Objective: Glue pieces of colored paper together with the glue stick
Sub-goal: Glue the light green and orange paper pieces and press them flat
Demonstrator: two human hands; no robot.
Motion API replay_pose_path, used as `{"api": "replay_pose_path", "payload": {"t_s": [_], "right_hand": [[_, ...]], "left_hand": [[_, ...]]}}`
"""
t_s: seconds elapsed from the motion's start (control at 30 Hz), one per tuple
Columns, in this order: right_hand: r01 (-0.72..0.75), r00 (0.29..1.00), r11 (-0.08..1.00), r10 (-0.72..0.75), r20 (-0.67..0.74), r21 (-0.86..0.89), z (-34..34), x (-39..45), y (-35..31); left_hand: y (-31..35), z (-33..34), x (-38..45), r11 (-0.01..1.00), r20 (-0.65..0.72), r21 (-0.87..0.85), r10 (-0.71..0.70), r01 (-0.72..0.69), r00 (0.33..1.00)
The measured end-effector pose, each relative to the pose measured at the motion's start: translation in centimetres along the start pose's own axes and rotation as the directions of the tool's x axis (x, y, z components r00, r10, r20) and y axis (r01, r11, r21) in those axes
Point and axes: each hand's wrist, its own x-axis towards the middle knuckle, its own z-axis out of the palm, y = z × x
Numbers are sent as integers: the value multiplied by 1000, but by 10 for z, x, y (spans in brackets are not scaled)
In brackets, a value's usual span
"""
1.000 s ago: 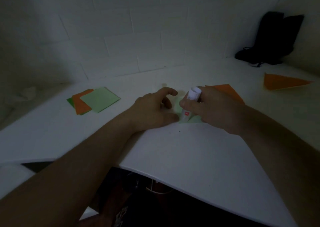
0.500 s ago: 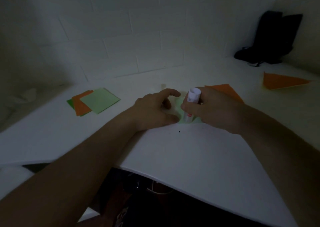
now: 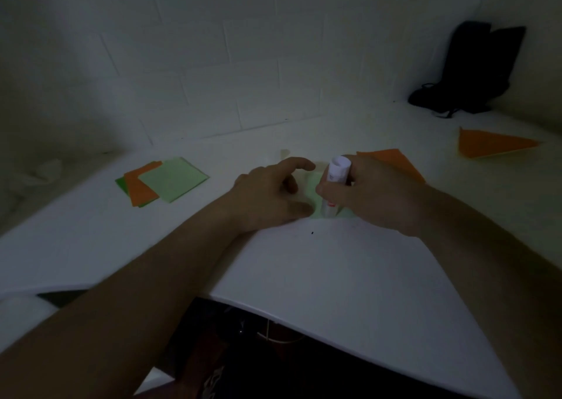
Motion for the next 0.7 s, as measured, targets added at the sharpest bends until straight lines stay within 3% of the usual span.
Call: {"api": "replay_pose_path", "payload": {"t_s": [0.7], "right_hand": [[23, 999, 968, -33, -36, -249, -21, 1, 22]], "left_hand": [[3, -1, -3, 1000, 1, 14, -20, 20, 1000]]}}
